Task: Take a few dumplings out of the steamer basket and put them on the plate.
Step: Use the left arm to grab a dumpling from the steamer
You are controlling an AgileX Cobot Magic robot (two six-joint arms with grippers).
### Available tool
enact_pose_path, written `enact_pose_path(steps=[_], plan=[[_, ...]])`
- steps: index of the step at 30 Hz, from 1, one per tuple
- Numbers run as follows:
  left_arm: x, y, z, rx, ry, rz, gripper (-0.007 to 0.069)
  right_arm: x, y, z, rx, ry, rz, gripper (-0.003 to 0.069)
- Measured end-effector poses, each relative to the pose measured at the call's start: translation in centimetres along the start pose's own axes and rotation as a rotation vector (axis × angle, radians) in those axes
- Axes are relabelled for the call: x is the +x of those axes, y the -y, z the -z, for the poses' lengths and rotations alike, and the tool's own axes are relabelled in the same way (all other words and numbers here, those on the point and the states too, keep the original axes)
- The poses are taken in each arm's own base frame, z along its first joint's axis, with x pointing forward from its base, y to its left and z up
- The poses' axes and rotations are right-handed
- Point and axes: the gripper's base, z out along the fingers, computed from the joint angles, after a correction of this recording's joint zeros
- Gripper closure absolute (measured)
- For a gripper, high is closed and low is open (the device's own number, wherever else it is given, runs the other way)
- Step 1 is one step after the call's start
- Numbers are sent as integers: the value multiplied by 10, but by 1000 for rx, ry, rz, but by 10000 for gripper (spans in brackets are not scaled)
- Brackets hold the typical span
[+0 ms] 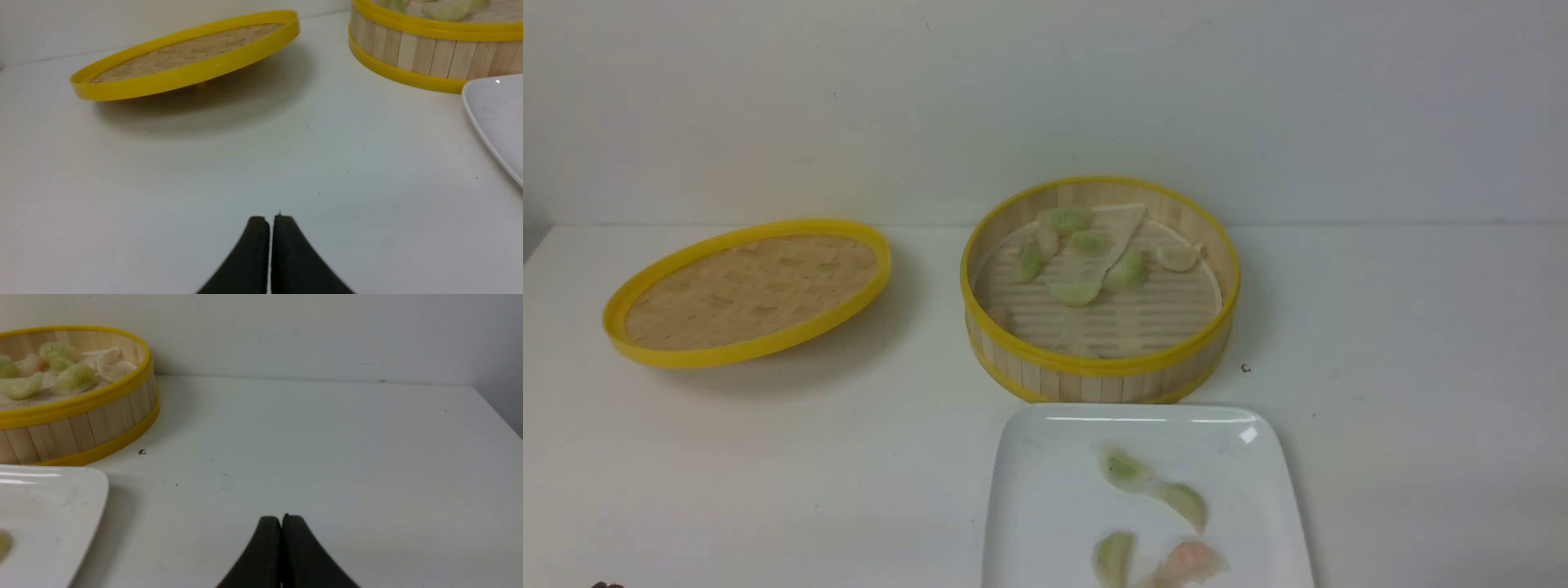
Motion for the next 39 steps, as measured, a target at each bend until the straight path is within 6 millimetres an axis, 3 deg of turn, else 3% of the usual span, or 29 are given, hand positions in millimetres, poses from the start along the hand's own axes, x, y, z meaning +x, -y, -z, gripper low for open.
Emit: enact_pose_path(steps=[20, 24, 25, 26, 29, 33, 36, 38, 39], plan=[[-1, 0, 0, -6, 18, 2, 631, 0, 0, 0, 0, 0, 0, 672], [-11, 1, 0, 33, 130, 264, 631, 0, 0, 0, 0, 0, 0, 672], [-18, 2, 2, 69, 198, 478, 631, 0, 0, 0, 0, 0, 0, 672], [-19, 2, 2, 68, 205, 485, 631, 0, 0, 0, 0, 0, 0, 672], [-29, -3, 5, 104, 327, 786, 631, 0, 0, 0, 0, 0, 0, 672], [-38, -12, 9, 81, 473, 943, 631, -1, 0, 0, -2, 17, -13, 672], [-46, -24, 16, 32, 626, 1027, 631, -9, -1, 0, -27, 120, -180, 672], [-70, -24, 30, 68, 697, 984, 631, -21, 0, 2, -58, 258, -447, 672], [-73, -23, 31, 74, 699, 982, 631, -22, 0, 2, -59, 267, -456, 672]])
